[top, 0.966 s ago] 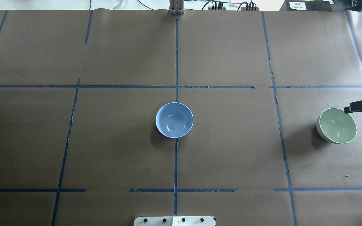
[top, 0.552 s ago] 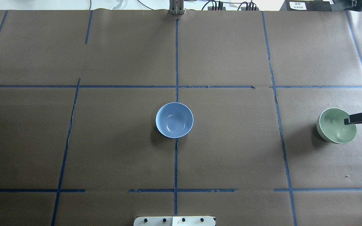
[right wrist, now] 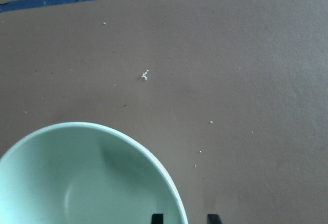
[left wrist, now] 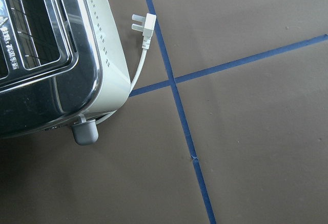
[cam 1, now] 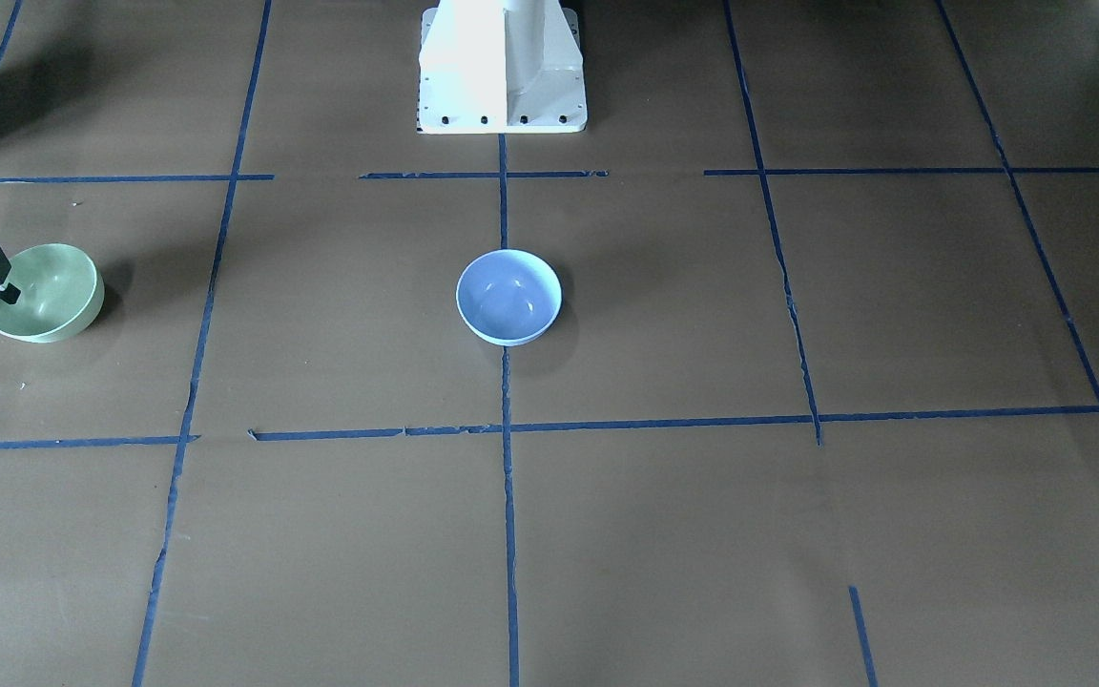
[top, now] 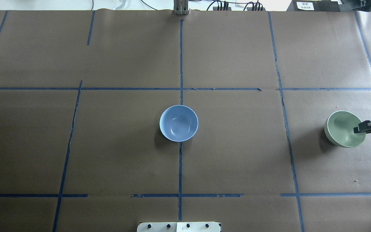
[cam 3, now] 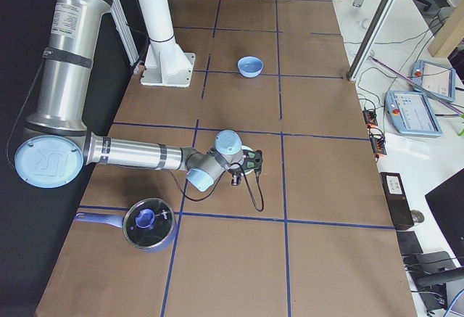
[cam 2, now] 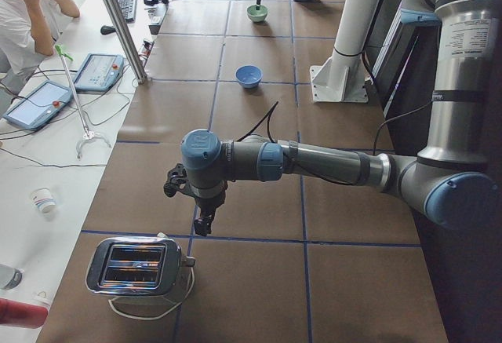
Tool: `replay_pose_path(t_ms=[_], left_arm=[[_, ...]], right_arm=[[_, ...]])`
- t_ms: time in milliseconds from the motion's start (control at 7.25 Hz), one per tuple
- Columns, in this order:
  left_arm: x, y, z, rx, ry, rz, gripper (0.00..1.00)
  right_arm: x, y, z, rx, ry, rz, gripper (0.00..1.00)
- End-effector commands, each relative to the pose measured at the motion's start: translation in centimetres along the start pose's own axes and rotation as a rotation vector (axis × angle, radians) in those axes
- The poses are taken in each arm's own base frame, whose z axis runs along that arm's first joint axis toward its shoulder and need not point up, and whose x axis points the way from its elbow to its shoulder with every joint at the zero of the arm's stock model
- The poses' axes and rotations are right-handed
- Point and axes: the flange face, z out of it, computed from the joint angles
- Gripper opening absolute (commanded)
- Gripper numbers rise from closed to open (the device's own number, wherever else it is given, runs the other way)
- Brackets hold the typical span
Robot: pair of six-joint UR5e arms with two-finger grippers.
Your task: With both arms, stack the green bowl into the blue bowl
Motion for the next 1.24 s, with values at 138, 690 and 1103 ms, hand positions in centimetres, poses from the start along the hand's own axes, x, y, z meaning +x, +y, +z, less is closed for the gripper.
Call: replay_pose_path(t_ms=[138, 690, 1103], left_arm=[[0.2, -0.1, -0.2, 0.004, -0.001, -0.023, 1.00], [0.4, -0.1, -0.2, 0.005, -0.001, -0.141, 1.00], [0.9, -0.2, -0.4, 0.016, 0.025, -0.138, 1.00]], right_arm=[[-6.9, -3.0, -1.9, 0.014, -0.048, 0.024, 0.00], [-37.8, -9.4, -7.2, -0.086, -0.037, 0.212, 0.00], [-57.2, -2.3, -1.0, -0.079, 0.001, 0.373, 0.00]])
